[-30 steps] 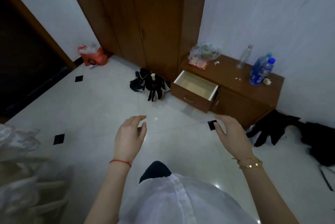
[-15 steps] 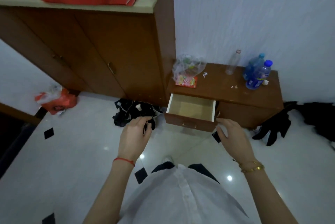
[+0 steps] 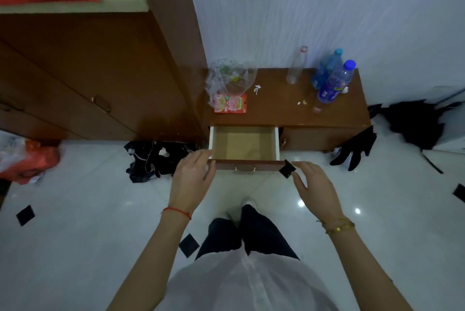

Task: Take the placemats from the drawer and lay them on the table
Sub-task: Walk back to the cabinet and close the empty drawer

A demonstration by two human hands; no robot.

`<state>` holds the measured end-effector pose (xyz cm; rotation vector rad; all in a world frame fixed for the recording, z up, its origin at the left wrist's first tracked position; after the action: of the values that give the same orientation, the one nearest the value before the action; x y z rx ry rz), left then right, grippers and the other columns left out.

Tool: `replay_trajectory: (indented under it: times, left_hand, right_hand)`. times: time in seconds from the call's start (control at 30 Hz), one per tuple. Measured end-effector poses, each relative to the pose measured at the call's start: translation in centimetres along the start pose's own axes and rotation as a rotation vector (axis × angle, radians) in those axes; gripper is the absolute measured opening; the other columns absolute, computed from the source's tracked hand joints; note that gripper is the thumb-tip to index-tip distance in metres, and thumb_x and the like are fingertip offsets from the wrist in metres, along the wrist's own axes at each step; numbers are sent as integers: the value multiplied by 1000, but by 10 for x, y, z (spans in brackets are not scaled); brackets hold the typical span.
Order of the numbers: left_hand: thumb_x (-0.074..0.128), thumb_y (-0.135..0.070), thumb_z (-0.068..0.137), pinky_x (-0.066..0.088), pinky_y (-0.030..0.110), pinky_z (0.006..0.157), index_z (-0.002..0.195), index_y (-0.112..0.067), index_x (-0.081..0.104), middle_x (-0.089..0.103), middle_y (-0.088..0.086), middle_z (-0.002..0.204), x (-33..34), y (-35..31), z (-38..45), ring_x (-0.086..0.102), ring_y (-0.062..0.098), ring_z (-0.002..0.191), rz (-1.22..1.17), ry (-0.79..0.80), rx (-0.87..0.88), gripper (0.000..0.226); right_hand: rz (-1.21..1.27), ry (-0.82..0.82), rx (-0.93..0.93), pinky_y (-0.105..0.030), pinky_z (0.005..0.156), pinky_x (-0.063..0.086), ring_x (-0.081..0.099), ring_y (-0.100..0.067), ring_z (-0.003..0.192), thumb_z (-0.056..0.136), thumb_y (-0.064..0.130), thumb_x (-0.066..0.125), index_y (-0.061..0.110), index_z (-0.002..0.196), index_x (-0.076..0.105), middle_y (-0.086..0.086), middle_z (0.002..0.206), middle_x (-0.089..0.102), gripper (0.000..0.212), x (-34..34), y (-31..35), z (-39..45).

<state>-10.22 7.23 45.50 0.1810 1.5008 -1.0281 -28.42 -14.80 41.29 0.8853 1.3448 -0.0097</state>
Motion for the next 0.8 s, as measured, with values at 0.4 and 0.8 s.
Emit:
replay_trajectory:
  times: [0.4,0.8]
  left_hand:
    - [41,-32,93,52,41,87,113,-9,64,67,7,106,183,100,25,62,23,98,15,133,-52,38]
    - [56,-34,93,41,35,99,119,-15,61,65,0,112,383,219,29,58,19,109,88,51,177,32]
  right_hand:
    - [-38,28,-21,-33,84,52,58,-23,101,92,13,58,8,118,61,-8,109,64,27,152,-90,75]
    - [-119,-52,-218,-37,102,42,53,-23,117,95,37,51,7,125,55,-7,125,59,43,355,-194,121]
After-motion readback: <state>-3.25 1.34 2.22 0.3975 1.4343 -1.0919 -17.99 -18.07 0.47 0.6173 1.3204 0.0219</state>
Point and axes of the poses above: each hand's wrist, its own z-axis towards the middle knuckle, its own x-axis out of the palm, y = z × x, the point moved 9 cm from there along z, towards the middle knuckle
